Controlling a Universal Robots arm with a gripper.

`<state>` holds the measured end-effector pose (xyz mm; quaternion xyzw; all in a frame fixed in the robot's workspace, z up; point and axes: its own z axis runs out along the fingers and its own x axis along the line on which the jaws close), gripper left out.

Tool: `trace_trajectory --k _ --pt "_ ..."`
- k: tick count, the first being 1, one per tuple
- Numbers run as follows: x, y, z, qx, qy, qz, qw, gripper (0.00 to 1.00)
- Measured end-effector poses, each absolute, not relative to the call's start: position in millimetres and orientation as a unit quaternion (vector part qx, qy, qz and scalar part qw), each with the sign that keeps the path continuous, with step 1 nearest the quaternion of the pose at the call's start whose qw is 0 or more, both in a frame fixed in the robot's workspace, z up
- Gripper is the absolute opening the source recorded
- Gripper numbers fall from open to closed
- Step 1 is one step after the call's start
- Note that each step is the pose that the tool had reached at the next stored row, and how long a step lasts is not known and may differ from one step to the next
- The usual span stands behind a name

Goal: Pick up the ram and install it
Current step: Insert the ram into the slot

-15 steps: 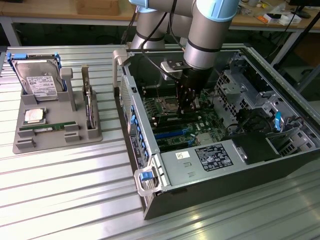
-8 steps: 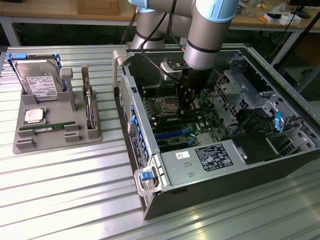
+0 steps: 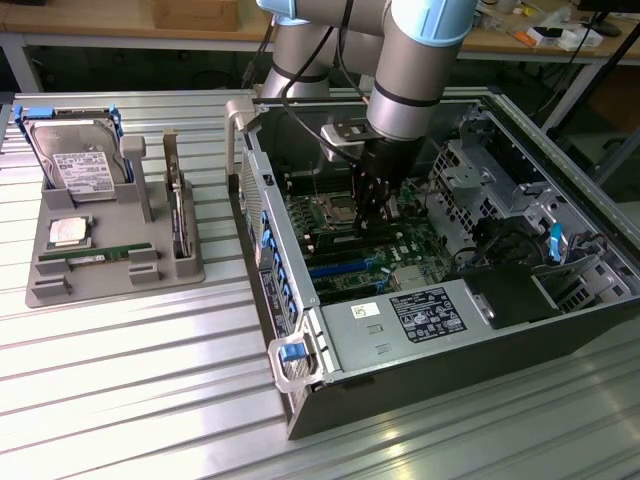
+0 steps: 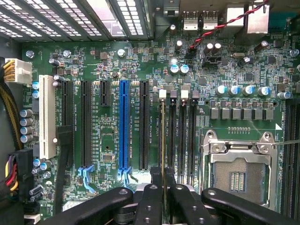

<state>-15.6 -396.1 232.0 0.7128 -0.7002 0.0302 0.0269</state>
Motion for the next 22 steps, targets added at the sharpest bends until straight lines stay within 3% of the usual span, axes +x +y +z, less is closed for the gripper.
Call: trace_trajectory --k 22 --pt "-15.6 -396.0 232.0 0.716 -0.697 0.031 0.026 0.13"
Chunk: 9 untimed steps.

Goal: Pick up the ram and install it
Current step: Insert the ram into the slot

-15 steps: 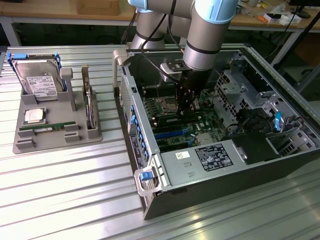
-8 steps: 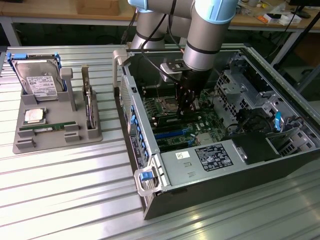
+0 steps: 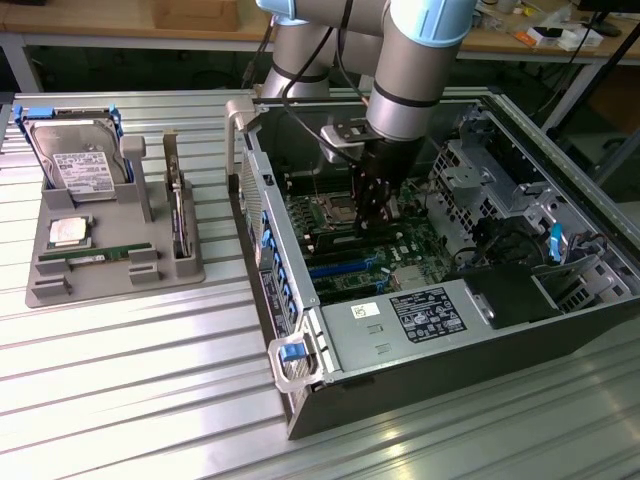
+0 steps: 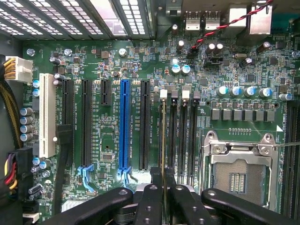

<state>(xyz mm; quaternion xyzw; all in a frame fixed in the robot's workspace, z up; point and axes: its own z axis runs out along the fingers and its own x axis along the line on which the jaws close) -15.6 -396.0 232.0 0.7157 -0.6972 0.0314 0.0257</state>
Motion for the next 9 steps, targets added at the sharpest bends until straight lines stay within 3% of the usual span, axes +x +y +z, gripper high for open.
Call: trace_trajectory --k 9 --pt "-15.3 -396.1 234.4 0.716 -0.697 0.031 0.027 0.13"
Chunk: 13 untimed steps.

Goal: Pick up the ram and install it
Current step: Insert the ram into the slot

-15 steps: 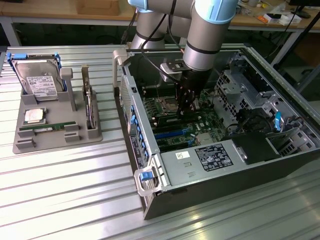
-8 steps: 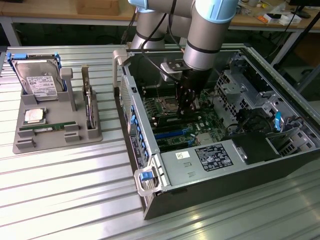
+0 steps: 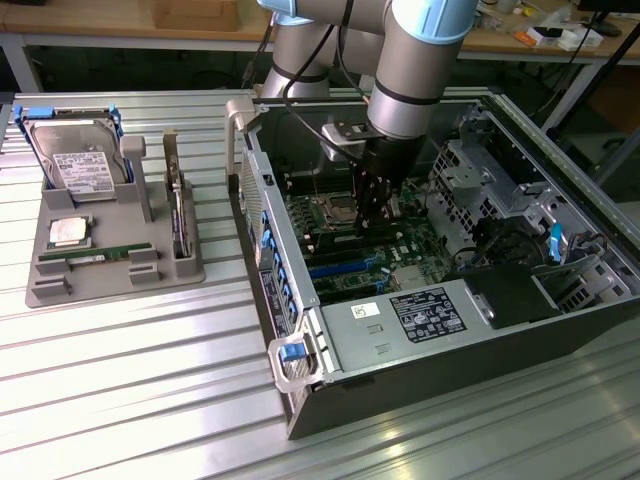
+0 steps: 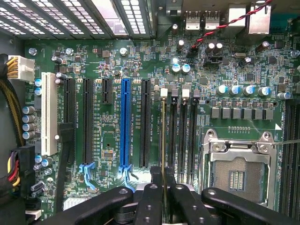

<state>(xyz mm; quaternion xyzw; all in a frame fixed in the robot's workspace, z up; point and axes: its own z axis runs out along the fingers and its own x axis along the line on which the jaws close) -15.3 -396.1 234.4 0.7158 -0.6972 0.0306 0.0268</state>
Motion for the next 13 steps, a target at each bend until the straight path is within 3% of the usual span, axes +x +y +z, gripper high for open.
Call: trace_trajectory --k 13 --pt "-15.3 -396.1 234.4 0.71 -0.703 0.03 0.027 0.13"
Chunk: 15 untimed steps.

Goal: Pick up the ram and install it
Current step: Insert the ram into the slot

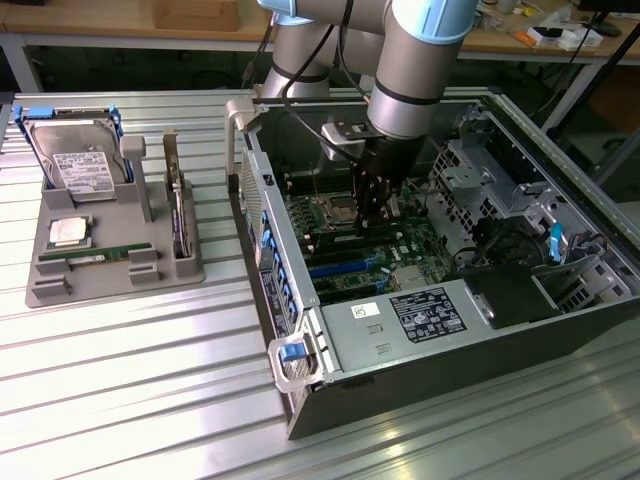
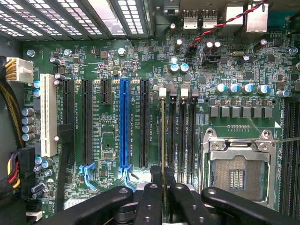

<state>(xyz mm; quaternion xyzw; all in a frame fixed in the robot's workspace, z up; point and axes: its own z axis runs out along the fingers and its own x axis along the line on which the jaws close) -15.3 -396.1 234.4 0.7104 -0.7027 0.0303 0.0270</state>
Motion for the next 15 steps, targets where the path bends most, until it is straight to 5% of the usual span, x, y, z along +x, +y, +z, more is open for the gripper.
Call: trace_trajectory --k 15 --pt "-15.3 -396.1 233.7 0.707 -0.706 0.03 0.027 0.13"
